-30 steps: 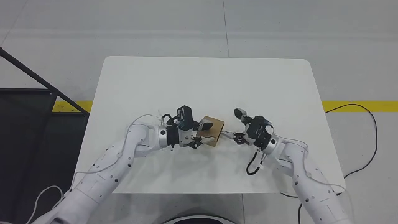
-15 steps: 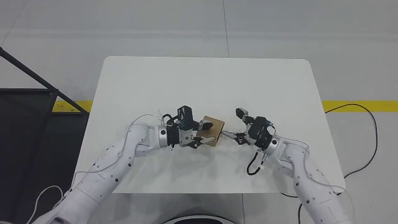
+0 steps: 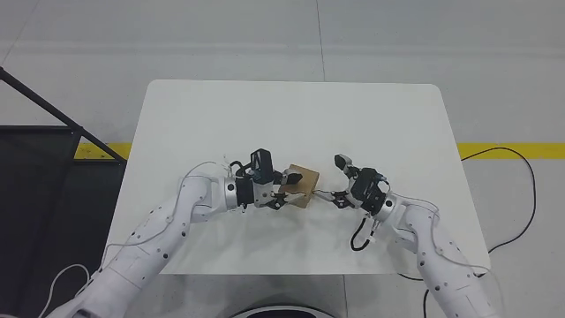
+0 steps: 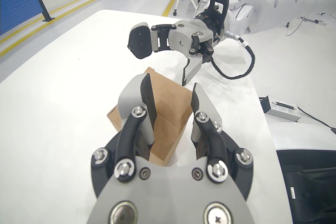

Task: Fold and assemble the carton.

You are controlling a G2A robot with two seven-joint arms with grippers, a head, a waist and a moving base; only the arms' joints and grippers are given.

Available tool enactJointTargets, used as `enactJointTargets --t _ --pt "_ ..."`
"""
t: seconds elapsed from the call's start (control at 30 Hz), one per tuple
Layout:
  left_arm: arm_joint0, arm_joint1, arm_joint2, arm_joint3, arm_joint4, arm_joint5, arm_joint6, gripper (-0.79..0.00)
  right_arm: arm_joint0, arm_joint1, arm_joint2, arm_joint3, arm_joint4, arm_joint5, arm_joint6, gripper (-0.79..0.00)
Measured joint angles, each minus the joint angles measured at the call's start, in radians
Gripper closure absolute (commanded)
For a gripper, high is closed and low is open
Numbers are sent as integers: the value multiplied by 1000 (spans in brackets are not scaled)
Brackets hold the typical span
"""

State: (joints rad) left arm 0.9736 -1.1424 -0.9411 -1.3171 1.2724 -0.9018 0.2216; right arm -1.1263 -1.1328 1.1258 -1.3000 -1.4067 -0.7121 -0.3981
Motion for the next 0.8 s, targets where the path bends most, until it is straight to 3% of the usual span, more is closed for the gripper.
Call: enactJointTargets --t 0.8 --pt "7 -3 -8 -2 6 -1 17 -413 18 -7 -24 5 -4 6 -4 -733"
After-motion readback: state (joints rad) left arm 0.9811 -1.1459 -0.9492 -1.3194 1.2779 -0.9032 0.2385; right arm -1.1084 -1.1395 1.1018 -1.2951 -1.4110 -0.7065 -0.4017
